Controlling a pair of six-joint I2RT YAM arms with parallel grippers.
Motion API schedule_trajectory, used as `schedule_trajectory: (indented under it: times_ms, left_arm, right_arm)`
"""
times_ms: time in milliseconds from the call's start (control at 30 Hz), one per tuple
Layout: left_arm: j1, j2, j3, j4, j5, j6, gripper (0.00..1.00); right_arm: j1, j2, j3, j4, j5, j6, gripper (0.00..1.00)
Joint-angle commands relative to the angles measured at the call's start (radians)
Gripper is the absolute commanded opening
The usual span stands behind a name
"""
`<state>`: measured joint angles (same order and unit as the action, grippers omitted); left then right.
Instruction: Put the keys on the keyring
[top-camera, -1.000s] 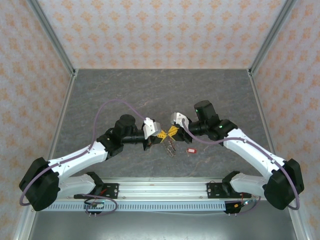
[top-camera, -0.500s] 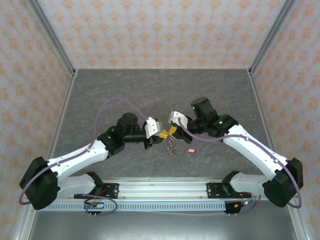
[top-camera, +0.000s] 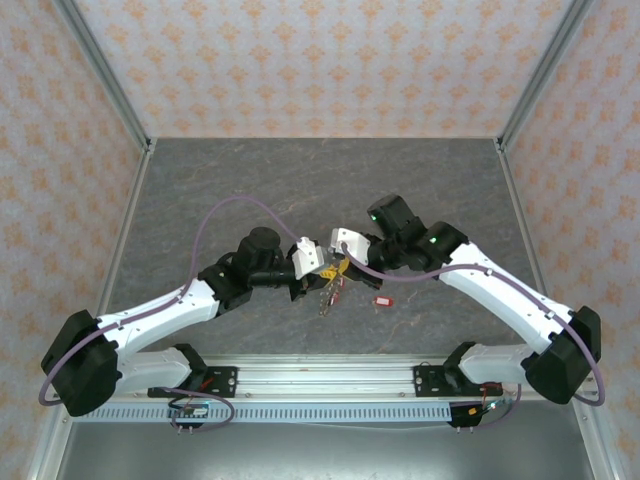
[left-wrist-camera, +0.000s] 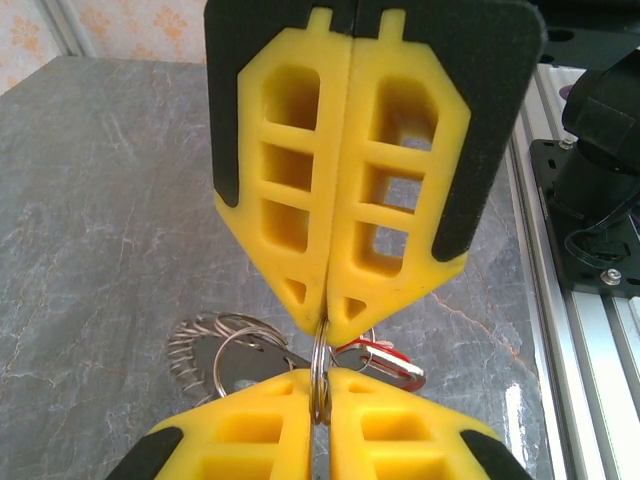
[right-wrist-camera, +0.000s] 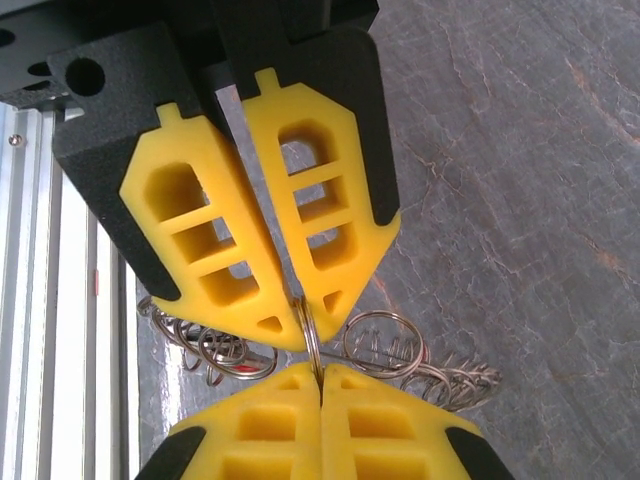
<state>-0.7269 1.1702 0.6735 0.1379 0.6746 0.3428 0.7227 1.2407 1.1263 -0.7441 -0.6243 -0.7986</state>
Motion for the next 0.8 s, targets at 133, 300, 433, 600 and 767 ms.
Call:
schedule_trajectory:
  times_ms: [133,300,433,600,767]
  left_arm:
    - [-0.005,0.005,0.032,-0.002,0.007,0.020,0.00]
    - [-0.005,0.001,0.028,-0.003,0.006,0.019,0.00]
    - [-0.005,-0.018,-0.012,0.086,0.013,-0.020,0.00]
    - [-0.001,-0.033,-0.043,0.150,0.030,-0.050,0.00]
    - [0.001,-0.045,-0.049,0.163,0.040,-0.058,0.00]
  right_arm:
    - [0.020,0.004,0.061,-0.034,0.027,-0.015,0.00]
    - [0.020,-0.025,0.058,-0.008,0.015,-0.002,0.05]
    - [0.018,-0.088,-0.014,0.057,0.062,0.024,0.19]
    - [-0.048,-0.141,-0.121,0.146,-0.049,0.105,0.20]
    - [-0.094,-0.175,-0.217,0.294,-0.174,0.201,0.25]
